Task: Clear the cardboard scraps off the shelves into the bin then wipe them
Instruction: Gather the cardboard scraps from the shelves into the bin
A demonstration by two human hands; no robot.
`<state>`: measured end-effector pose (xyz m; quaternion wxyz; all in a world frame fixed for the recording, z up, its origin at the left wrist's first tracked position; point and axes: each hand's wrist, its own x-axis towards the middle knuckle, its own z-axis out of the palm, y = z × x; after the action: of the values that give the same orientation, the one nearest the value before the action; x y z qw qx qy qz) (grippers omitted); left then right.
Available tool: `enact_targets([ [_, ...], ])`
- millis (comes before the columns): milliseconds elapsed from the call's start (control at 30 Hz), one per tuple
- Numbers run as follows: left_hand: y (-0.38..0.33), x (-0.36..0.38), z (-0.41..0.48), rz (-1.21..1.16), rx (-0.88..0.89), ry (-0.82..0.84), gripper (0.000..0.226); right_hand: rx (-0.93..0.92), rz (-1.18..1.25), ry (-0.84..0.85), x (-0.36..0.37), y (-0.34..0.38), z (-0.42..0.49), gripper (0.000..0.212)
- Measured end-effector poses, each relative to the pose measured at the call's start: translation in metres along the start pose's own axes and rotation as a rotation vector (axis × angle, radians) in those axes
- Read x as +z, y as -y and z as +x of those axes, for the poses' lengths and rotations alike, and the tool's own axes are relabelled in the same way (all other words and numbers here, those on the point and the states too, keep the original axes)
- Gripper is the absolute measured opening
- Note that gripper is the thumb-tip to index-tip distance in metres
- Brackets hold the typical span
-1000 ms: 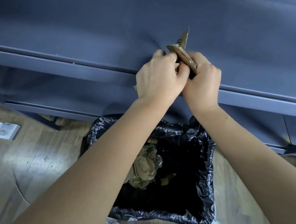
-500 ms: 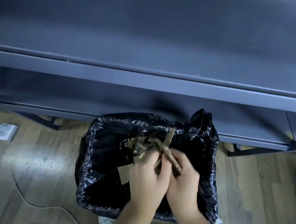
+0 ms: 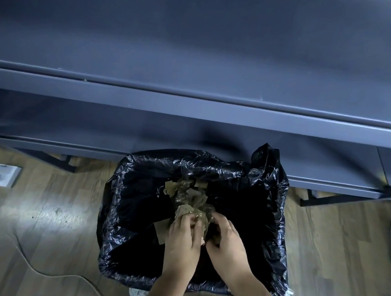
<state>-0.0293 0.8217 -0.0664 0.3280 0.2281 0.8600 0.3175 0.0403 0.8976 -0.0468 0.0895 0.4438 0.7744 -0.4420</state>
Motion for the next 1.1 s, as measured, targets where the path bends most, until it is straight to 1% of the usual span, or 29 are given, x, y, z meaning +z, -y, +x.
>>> enact_targets([
  [100,0.001,0.002,0.0,-0.019,0.038,-0.035,0.05,-0.009,0.012,0.008,0.002,0.001,0.0,0.049],
  [167,0.001,0.004,0.001,-0.02,0.021,-0.065,0.034,-0.03,0.012,0.009,0.004,0.002,0.0,0.048],
  [233,0.0,0.005,0.002,-0.038,-0.019,-0.091,0.03,-0.03,0.004,0.013,0.005,0.004,0.0,0.047],
  [367,-0.002,0.006,0.004,-0.016,-0.015,-0.078,0.037,-0.018,0.008,0.007,0.005,0.008,0.001,0.042],
  [400,-0.003,0.006,0.004,-0.011,-0.012,-0.069,0.044,-0.02,0.012,0.003,0.005,0.009,0.001,0.04],
  [500,-0.004,0.005,0.003,-0.02,-0.004,-0.086,0.085,-0.027,0.033,-0.003,0.003,0.012,0.001,0.04],
  [533,-0.005,0.004,0.004,-0.029,-0.009,-0.09,0.088,-0.03,0.033,-0.004,0.003,0.012,0.002,0.04],
  [567,-0.005,0.003,0.005,-0.034,-0.006,-0.097,0.082,-0.033,0.03,-0.005,0.002,0.013,0.002,0.041],
  [633,-0.004,0.003,0.005,-0.029,-0.007,-0.087,0.058,-0.034,0.028,-0.003,0.002,0.014,0.002,0.042],
  [667,-0.004,0.003,0.005,-0.036,-0.004,-0.082,0.057,-0.034,0.032,-0.005,0.003,0.014,0.002,0.042],
  [733,-0.005,0.002,0.005,-0.072,0.028,-0.114,0.073,-0.038,0.045,-0.014,0.002,0.017,0.001,0.042],
  [833,-0.015,-0.005,0.003,-0.16,0.079,-0.167,0.082,-0.075,0.071,-0.033,-0.004,0.024,-0.003,0.04],
  [900,-0.024,-0.015,0.0,-0.202,0.12,-0.205,0.083,-0.108,0.09,-0.051,-0.012,0.034,-0.009,0.039],
  [1100,-0.078,-0.071,-0.021,-0.208,0.206,-0.306,0.078,-0.264,0.077,-0.103,-0.059,0.09,-0.037,0.042],
])
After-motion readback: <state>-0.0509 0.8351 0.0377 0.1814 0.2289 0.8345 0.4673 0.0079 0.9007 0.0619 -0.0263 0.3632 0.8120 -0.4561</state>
